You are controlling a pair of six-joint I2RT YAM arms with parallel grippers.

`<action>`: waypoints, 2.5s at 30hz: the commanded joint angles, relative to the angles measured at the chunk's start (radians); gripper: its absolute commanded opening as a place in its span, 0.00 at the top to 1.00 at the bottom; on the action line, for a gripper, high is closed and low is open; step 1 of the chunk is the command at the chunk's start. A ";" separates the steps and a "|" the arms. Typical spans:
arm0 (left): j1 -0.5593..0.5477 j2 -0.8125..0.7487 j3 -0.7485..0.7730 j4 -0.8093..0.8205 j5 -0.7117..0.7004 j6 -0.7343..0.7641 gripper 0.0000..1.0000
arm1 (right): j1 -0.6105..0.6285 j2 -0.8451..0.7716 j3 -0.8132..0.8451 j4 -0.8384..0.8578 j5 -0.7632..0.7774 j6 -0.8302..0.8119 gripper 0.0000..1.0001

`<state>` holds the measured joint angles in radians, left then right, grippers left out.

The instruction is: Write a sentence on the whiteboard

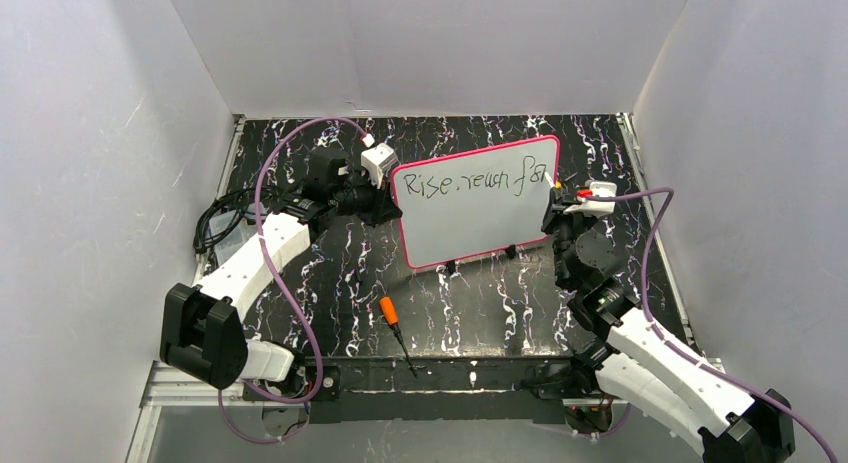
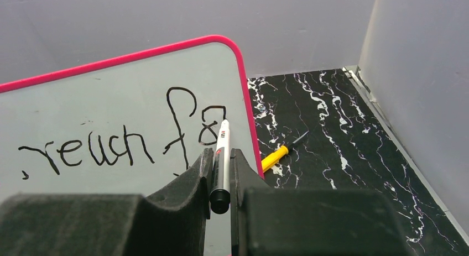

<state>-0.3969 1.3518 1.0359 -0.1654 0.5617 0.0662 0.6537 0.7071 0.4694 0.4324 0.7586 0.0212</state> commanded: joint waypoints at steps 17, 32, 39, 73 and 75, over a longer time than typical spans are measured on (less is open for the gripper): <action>-0.004 -0.022 0.005 -0.015 -0.003 0.012 1.00 | -0.033 0.012 0.039 0.074 0.024 -0.030 0.99; 0.003 -0.011 0.025 -0.032 0.017 -0.009 1.00 | -0.032 -0.124 0.120 -0.245 -0.114 0.120 0.99; 0.003 -0.012 0.027 -0.036 0.021 -0.021 1.00 | -0.033 -0.138 0.162 -0.397 -0.466 0.219 0.99; 0.003 0.003 0.034 -0.038 0.041 -0.051 1.00 | 0.457 0.262 -0.030 0.324 -0.184 0.229 0.99; 0.003 0.003 0.035 -0.039 0.042 -0.051 1.00 | 0.457 0.274 -0.025 0.325 -0.188 0.230 0.99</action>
<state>-0.3958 1.3537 1.0424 -0.1818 0.5808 0.0147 1.1049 0.9646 0.4217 0.6704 0.5327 0.2745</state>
